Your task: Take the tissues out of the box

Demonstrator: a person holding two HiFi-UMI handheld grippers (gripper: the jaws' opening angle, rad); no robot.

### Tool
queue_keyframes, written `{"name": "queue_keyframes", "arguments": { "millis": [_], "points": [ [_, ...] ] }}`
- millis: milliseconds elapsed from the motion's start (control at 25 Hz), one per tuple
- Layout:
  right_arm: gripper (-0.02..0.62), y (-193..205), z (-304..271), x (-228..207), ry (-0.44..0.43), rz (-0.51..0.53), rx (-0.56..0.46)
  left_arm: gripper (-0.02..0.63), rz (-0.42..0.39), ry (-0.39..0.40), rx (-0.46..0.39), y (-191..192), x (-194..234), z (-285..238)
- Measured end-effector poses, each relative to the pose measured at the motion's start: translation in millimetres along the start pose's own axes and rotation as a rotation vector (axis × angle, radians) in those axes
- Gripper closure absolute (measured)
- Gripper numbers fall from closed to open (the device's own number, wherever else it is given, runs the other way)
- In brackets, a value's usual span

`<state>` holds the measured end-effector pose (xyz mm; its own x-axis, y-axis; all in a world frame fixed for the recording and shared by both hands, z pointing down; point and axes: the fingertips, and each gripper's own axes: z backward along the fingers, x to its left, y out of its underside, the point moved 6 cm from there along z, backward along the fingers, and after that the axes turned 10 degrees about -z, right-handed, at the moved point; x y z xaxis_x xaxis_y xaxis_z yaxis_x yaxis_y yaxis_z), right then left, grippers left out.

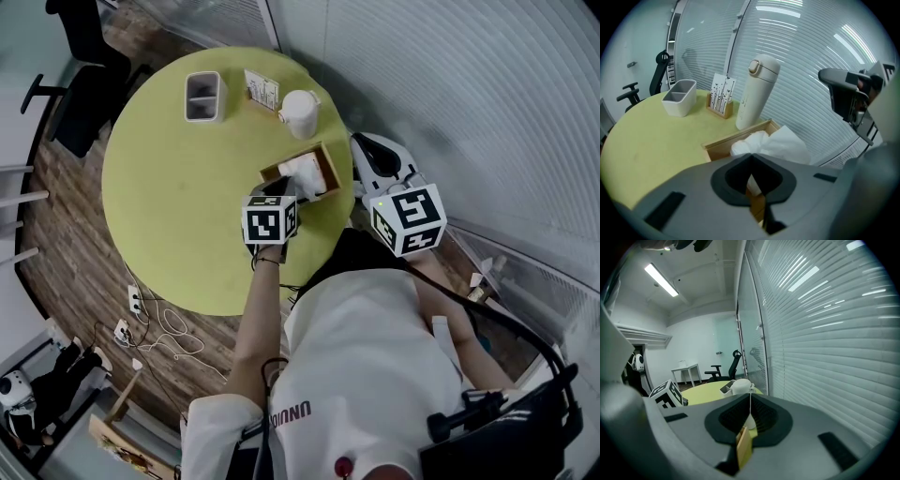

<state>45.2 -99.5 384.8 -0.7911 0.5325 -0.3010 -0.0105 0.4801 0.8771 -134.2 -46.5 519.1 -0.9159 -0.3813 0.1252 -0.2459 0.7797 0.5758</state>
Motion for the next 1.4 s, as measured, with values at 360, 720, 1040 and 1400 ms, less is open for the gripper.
{"name": "queue_keyframes", "arguments": {
  "millis": [360, 720, 1040, 1400],
  "points": [
    [0.575, 0, -1, 0, -0.007, 0.003, -0.001, 0.595, 0.023, 0.013, -0.025, -1, -3, 3],
    [0.575, -3, -2, 1, -0.008, 0.007, -0.009, 0.594, 0.027, 0.009, -0.046, -3, -3, 9],
    [0.575, -4, -3, 4, -0.022, 0.015, -0.012, 0.594, 0.037, 0.005, -0.073, -5, -4, 14],
    [0.575, -3, -5, 7, -0.036, 0.017, -0.013, 0.594, 0.058, -0.004, -0.098, -5, -4, 20]
  ]
}}
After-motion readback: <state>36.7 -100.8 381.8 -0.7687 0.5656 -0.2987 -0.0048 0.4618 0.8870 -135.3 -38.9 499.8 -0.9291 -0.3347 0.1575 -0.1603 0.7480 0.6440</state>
